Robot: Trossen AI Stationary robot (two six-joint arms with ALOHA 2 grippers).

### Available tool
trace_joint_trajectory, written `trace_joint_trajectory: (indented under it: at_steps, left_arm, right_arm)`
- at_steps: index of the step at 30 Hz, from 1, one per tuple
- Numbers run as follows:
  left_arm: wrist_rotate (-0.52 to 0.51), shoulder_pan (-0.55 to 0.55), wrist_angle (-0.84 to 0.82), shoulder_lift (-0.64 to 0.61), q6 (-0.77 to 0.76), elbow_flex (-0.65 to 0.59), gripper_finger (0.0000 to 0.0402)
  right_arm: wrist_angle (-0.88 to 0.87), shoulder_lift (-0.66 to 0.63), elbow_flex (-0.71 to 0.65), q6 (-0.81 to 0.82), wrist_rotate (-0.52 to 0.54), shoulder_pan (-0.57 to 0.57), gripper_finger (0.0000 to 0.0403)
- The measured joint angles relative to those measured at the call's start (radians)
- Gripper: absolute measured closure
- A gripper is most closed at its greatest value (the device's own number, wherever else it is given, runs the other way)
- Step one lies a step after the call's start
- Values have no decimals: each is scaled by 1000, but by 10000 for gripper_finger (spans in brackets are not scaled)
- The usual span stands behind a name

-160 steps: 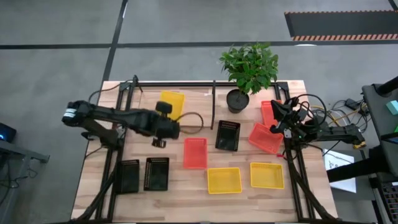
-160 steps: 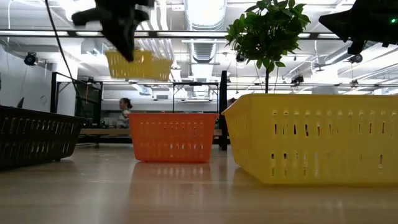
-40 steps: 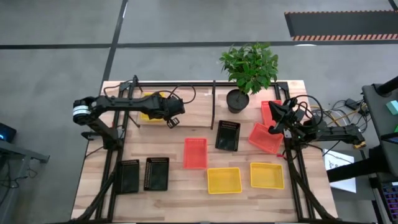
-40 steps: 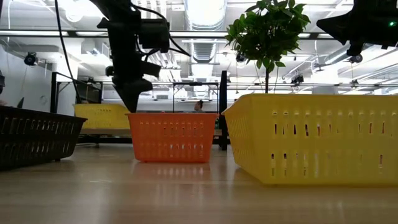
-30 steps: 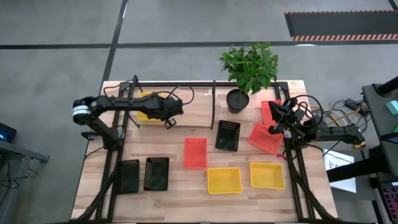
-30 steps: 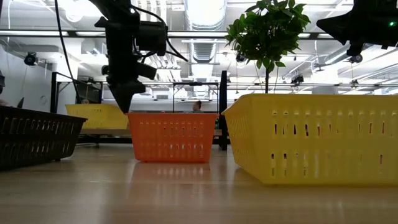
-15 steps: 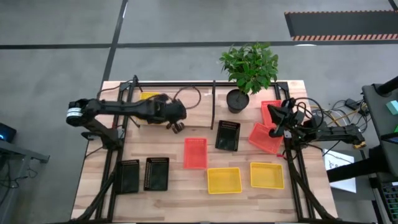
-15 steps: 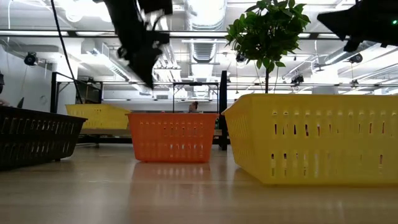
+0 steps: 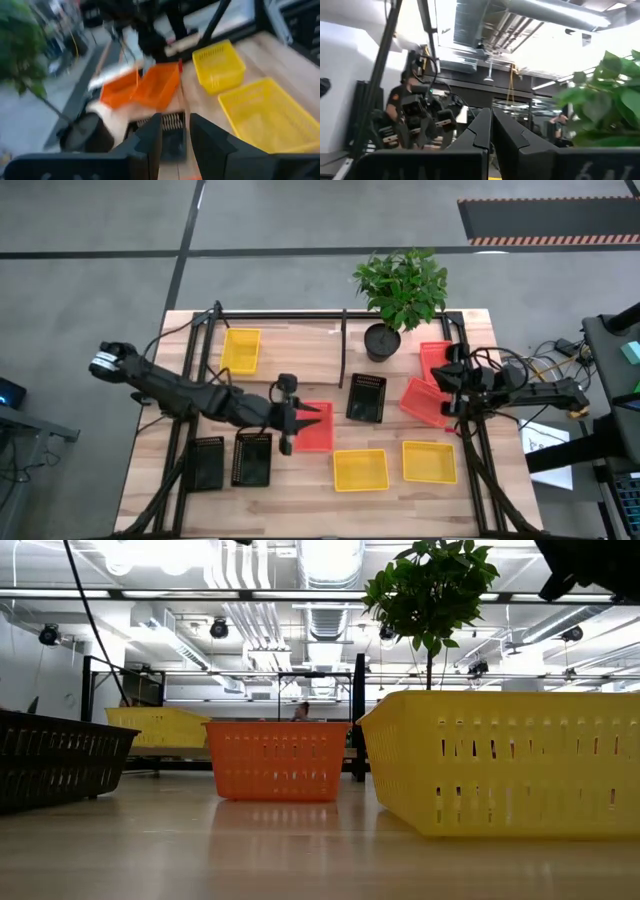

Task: Stack baskets on shelf by color
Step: Put the left orange basket on the shelf

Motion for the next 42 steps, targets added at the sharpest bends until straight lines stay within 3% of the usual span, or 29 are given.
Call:
trace_joint_trajectory:
  at_steps: [7,19,23,32,42]
  left_arm:
    - [-2,8,229,-31,67,-120,318]
    - [-3,12,253,-185,74,-225,317]
    - [-3,12,254,-250,71,-274,317]
    - [-3,12,348,-367,69,-385,317]
    - [-5,11,355,-423,61,-405,317]
  right_arm:
    - [12,161,112,9,-8,38,394]
    - [-22,555,362,-77,6,218,394]
    - [-68,692,468,-90,102,305,394]
    - [-294,980,745,-75,308,440,394]
    - [-620,1273,1091,4,334,458,394]
